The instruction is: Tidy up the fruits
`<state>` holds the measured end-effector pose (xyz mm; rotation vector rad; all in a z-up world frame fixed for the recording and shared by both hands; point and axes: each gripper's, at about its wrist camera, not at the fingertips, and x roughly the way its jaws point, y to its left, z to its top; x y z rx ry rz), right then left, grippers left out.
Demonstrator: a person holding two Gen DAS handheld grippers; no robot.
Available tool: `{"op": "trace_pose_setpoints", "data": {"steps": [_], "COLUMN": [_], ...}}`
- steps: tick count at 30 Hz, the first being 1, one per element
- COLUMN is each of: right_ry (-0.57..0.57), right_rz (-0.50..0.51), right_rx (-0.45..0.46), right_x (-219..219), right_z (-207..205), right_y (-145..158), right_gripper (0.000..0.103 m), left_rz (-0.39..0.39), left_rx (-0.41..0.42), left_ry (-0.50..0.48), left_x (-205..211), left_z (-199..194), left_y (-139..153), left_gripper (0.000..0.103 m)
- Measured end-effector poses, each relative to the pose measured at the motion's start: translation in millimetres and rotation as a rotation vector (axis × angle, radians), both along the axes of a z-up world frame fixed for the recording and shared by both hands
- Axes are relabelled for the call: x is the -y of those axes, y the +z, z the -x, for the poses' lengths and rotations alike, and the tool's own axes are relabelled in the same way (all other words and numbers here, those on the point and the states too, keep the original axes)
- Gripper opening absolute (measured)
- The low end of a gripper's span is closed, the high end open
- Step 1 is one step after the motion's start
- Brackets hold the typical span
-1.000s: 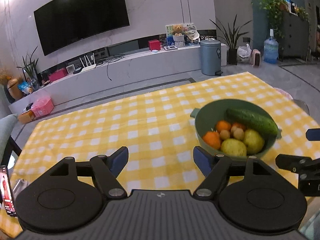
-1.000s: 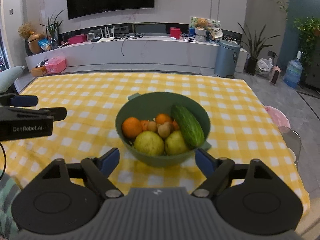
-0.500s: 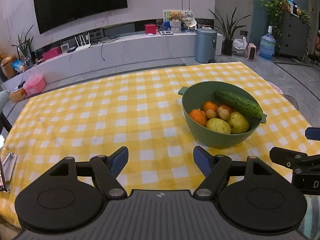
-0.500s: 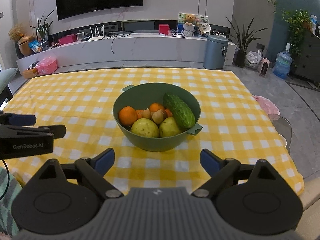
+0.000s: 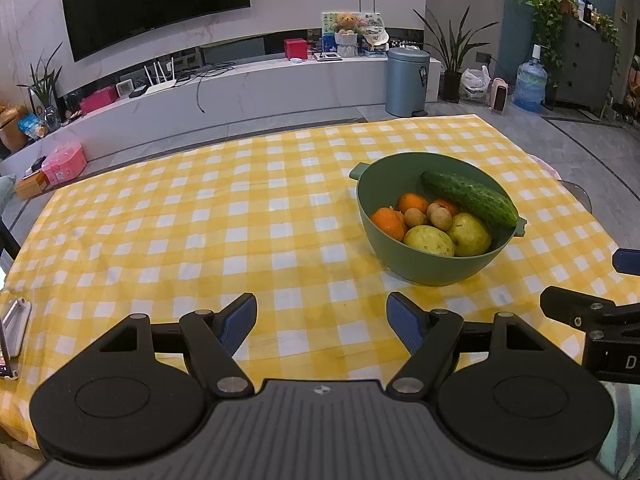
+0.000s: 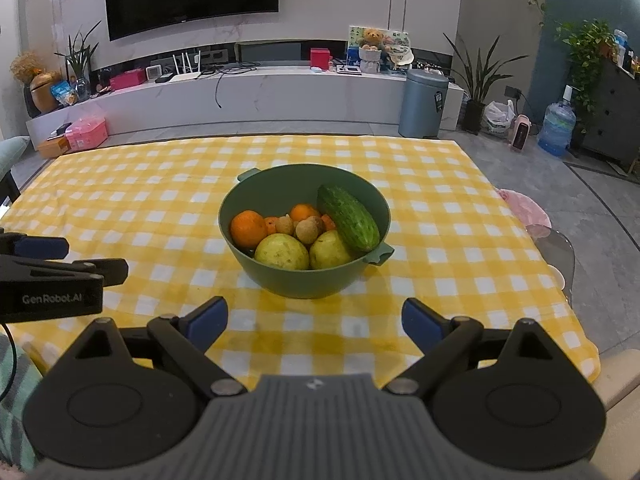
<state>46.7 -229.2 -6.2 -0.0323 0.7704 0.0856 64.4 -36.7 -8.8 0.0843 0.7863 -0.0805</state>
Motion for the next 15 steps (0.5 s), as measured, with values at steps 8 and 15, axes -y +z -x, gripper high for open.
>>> {"op": "trace_pose_setpoints", "data": {"steps": [8, 15], "right_ry": [-0.016, -0.029], "right_rz": [-0.002, -0.007], "right_rx": [-0.006, 0.000], "right_x": [3.2, 6.3], "right_z": [1.9, 4.3], "right_y": [-1.4, 1.0], "right_gripper": [0.093, 0.094], "left_rz": [-0.012, -0.022], "left_rx": [-0.003, 0.001], "left_ry": [-0.018, -0.030], "left_x": [5.4, 9.4], "left_z": [4.1, 5.3], "left_y": [0.7, 4.2], "left_gripper": [0.087, 0.087]}}
